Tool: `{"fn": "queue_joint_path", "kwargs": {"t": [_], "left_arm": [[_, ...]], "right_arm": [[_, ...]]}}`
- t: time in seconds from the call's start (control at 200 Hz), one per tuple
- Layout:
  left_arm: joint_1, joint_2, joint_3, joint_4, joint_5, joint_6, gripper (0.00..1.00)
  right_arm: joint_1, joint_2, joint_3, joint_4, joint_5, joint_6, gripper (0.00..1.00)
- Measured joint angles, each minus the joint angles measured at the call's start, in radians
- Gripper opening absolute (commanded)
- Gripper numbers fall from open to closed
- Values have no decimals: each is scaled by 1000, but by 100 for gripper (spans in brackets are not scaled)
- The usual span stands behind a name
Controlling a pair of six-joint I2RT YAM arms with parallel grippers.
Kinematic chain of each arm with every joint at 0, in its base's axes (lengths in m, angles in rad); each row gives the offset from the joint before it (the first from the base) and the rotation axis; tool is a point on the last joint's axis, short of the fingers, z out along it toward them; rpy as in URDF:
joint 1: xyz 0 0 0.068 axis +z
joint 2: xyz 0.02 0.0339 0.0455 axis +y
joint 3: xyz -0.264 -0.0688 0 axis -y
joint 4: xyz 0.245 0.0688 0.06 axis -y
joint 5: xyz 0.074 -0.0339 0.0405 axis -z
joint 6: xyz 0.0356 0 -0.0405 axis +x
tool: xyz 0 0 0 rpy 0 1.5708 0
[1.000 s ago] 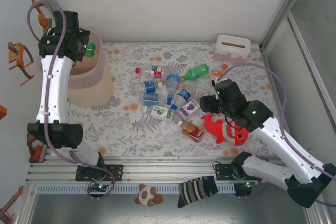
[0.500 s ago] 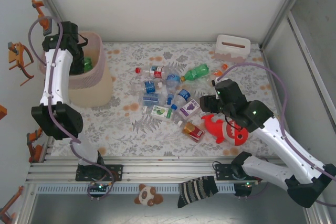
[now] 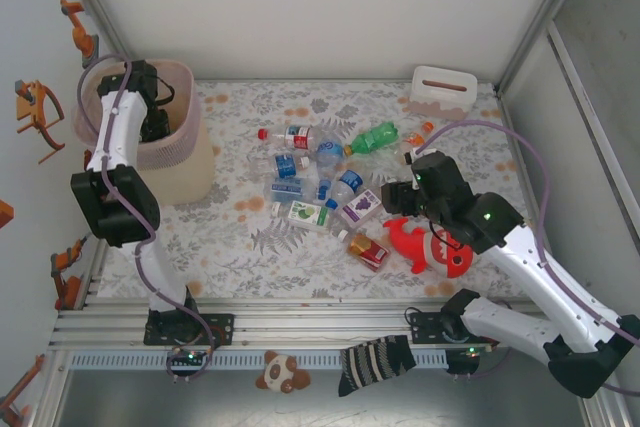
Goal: Put the plastic bottles in the bin
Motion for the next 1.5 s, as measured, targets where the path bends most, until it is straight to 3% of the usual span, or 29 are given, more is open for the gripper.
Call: {"fn": "queue_joint_path", "kwargs": {"t": [0.095,0.22,0.626,1.142,1.502], "left_arm": [[0,0,0,0,13,-4,87],[0,0,0,1,26,-6,90],[0,-18,31,-2,40,-7,90],[0,-167,82,0,72,-3,89],[-4,-347,-75,229,179,159,87]], "right_arm": [[0,0,0,0,0,0,75],[0,-1,1,0,0,0,75],[0,-5,6,-8,-18,-2,74],[40,77,6,-26,-95,-30,73],[177,241,6,-64,-88,-59,69]]}}
